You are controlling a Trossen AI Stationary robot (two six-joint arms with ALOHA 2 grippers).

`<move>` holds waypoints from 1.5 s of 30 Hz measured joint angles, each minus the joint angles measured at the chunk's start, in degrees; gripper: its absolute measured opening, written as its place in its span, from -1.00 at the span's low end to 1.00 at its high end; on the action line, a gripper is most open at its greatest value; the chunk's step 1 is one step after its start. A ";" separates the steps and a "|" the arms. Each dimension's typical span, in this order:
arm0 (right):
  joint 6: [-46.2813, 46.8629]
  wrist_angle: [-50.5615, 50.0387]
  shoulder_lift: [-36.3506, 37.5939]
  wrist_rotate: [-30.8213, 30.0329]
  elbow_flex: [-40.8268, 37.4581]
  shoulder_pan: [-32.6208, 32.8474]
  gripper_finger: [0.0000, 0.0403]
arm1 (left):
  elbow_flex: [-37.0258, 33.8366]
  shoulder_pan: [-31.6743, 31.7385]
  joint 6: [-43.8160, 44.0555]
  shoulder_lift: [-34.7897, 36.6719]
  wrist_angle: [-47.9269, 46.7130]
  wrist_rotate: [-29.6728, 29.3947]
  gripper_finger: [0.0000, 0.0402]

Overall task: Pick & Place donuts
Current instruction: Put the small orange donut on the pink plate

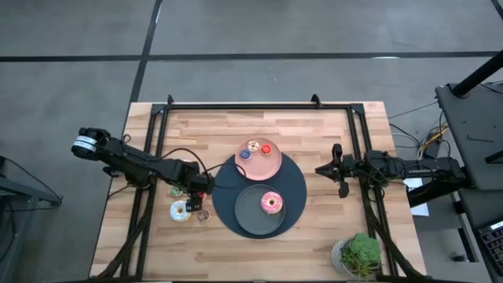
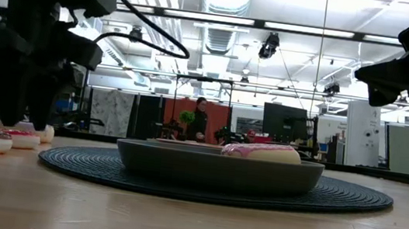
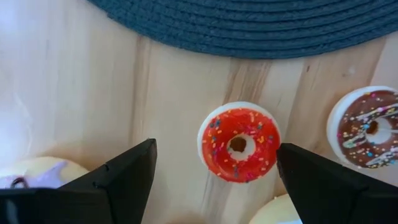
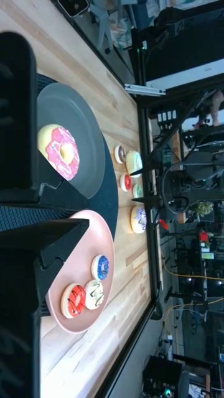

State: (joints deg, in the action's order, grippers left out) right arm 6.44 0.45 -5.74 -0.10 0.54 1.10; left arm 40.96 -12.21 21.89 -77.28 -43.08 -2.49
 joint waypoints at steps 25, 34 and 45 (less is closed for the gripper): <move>-0.01 -0.02 0.00 0.00 0.00 0.02 -0.86 | -1.04 -2.32 -0.89 -5.11 5.86 1.51 0.50; -0.02 0.00 0.00 0.00 0.00 0.02 -0.86 | -0.97 -2.32 -0.90 -5.95 6.08 1.37 0.50; -0.02 0.00 0.00 0.00 0.00 0.02 -0.86 | -0.97 -2.27 -0.88 -6.03 6.00 1.35 0.35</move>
State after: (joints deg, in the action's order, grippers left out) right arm 6.42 0.45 -5.74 -0.10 0.54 1.13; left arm 39.99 -14.48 21.02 -83.31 -37.08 -1.15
